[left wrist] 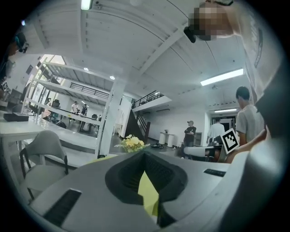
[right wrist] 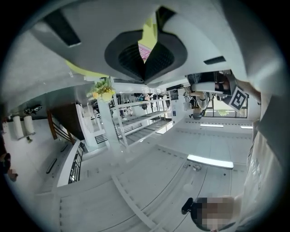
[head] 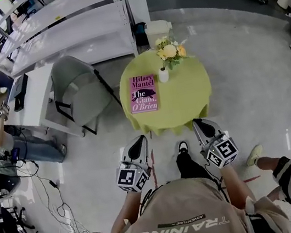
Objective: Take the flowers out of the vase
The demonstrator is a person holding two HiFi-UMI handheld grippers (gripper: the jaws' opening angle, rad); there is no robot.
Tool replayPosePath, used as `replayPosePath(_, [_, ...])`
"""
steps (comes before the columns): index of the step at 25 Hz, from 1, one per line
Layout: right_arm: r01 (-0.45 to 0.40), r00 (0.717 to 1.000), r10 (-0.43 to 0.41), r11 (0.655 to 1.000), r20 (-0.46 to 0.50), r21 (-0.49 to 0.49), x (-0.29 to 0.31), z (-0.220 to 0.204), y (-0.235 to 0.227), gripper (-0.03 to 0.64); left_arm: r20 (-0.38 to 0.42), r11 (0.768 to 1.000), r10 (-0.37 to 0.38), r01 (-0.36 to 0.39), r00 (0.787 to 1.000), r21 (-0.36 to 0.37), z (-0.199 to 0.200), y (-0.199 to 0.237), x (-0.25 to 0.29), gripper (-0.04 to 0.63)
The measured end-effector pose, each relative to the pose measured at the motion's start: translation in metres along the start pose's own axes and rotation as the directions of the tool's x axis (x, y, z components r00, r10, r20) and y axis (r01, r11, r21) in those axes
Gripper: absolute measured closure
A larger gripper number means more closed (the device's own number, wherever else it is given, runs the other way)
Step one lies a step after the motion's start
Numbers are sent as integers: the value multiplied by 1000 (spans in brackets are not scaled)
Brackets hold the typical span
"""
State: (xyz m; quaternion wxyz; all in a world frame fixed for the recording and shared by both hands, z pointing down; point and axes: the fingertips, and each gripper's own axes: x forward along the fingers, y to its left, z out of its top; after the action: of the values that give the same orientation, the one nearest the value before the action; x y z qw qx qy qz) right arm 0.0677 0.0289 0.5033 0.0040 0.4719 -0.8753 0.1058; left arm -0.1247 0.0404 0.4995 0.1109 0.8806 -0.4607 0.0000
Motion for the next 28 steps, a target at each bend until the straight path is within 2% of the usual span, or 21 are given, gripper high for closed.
replayPosePath(4, [-40, 999, 39, 999, -32, -18, 50, 3, -53, 618, -5, 1000, 6, -6, 1000, 4, 16, 10, 68, 586])
replayPosePath(8, [-99, 990, 95, 995, -105, -31, 96, -8, -88, 617, 5, 999, 39, -40, 999, 23, 34, 24, 127, 586])
replayPosePath(14, [-140, 979, 141, 990, -146, 18, 160, -28, -126, 616, -21, 995, 96, -95, 995, 17, 36, 45, 178, 586])
replayPosePath(20, [-95, 977, 101, 995, -189, 43, 216, -53, -154, 615, -46, 996, 92, -92, 995, 2, 25, 65, 196, 586])
replayPosePath(25, [26, 985, -17, 999, -171, 48, 259, -64, -180, 615, -67, 997, 81, -81, 995, -3, 13, 93, 207, 586])
replayPosePath(28, [59, 979, -48, 997, -198, 51, 278, -82, -193, 615, -86, 997, 72, -74, 994, -26, 2, 105, 211, 586])
